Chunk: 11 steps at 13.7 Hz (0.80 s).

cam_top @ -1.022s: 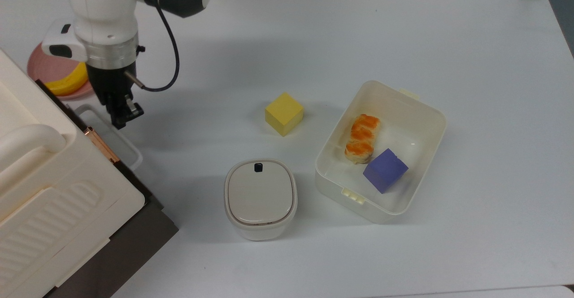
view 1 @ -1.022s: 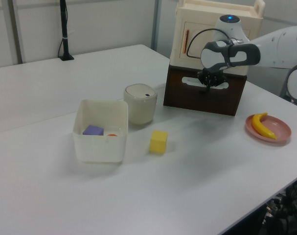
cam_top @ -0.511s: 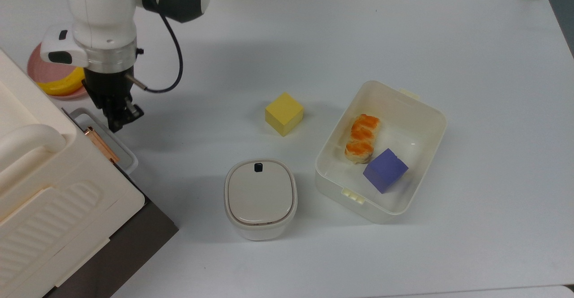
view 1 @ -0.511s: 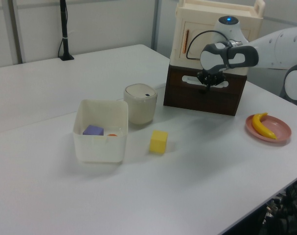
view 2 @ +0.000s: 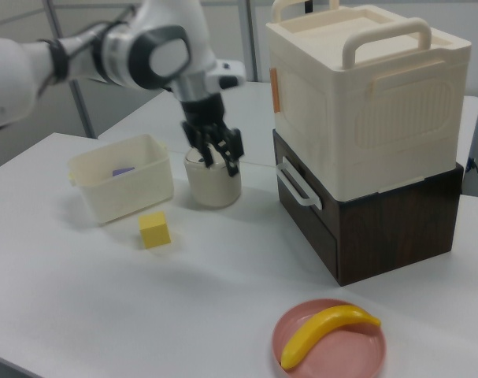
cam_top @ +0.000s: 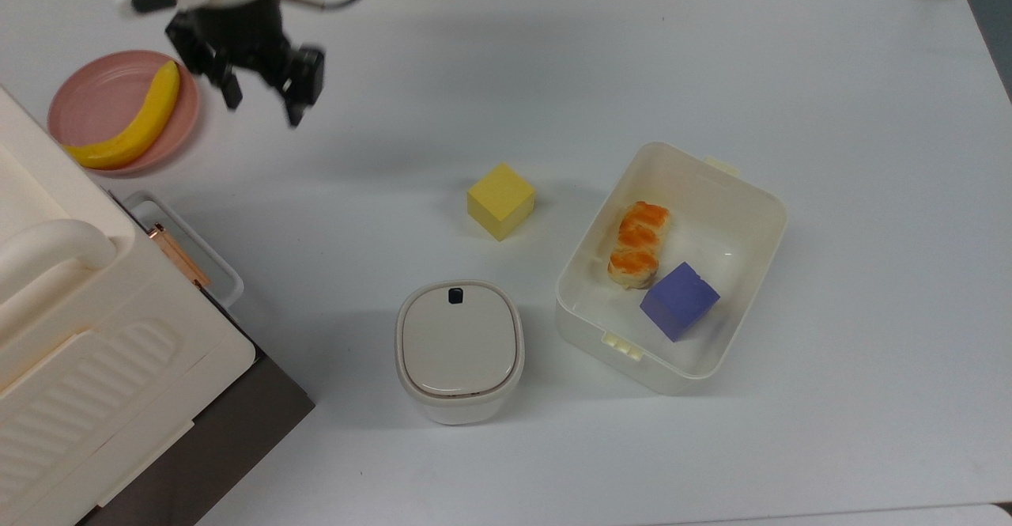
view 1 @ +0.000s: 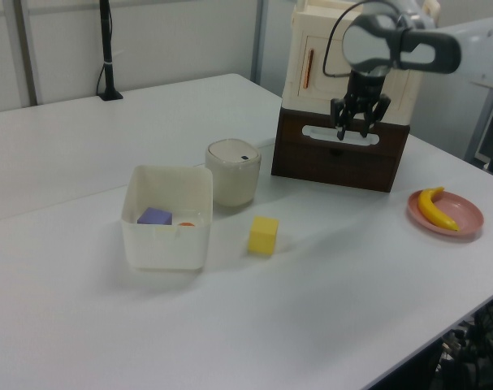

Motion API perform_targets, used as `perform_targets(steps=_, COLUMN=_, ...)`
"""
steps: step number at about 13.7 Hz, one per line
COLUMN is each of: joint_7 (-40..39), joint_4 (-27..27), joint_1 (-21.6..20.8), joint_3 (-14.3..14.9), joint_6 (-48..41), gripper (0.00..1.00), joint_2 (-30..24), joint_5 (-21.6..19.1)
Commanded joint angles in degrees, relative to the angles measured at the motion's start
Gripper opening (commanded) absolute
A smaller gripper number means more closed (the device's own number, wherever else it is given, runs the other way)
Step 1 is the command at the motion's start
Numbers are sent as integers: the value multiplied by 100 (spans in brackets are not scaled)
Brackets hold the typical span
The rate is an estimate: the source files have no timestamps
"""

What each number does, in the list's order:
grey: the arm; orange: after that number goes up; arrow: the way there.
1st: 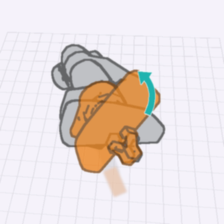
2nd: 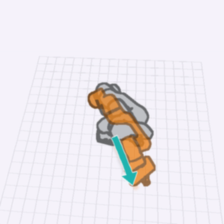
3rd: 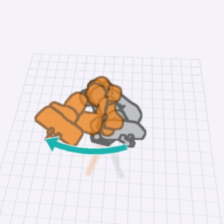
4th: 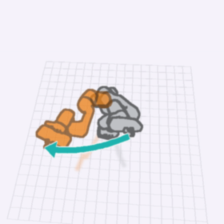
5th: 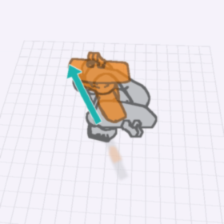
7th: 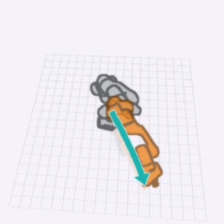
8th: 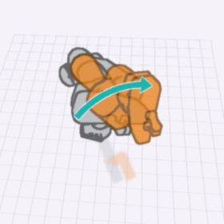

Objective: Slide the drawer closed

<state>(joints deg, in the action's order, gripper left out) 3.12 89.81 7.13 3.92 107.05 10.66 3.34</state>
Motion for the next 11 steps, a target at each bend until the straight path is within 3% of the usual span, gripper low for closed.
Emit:
perform_targets(steps=1, joint_7=-478, joint_4=748, joint_1=-326, joint_3=30, joint_6=-140, gripper=100, joint_2=-722, joint_5=-97)
perform_targets(steps=11, joint_7=-417, joint_4=643, joint_1=-545, joint_3=-32, joint_6=-466, gripper=100, joint_2=-538, joint_5=-88)
